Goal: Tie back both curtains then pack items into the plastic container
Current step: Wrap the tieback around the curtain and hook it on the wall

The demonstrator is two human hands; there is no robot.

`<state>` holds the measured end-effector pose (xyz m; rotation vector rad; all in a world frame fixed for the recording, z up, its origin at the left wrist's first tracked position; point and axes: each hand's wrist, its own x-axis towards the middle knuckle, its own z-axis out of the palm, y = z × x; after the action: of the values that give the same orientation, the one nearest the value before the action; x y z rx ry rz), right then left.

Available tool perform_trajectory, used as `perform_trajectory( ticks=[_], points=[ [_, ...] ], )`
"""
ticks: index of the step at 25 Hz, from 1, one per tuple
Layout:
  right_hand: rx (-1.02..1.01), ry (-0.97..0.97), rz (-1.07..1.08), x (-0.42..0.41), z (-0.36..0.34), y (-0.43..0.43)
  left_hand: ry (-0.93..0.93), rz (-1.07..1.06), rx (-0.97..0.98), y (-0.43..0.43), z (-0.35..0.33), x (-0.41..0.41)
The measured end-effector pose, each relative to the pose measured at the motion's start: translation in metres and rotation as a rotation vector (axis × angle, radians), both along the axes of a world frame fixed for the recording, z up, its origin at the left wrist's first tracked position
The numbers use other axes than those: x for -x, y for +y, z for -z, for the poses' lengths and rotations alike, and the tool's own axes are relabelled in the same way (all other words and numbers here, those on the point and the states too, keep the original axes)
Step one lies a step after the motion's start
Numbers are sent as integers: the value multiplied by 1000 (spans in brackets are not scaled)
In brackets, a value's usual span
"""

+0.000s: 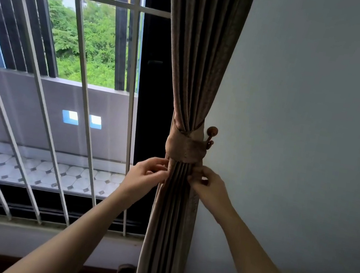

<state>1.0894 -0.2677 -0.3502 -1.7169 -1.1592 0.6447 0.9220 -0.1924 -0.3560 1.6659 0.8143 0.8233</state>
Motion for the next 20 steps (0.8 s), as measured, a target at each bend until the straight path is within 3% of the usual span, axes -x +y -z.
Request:
perform_trajectory(
  ticks=[4,6,11,14,20],
  points=[
    [-135,-204,-13,-6,13,2,228,-117,-563,-3,8,3],
    [-172,-264,-11,-4,12,1,319,-248,-741,6,14,1],
    [-219,-526,-111,3,10,-19,492,-255,-770,11,13,-6],
    [-239,-484,97,-15,13,-25,458,-160,-793,3,11,-8],
    [-193,-502,84,-9,21,-25,497,-92,-814,-6,14,-3]
  ],
)
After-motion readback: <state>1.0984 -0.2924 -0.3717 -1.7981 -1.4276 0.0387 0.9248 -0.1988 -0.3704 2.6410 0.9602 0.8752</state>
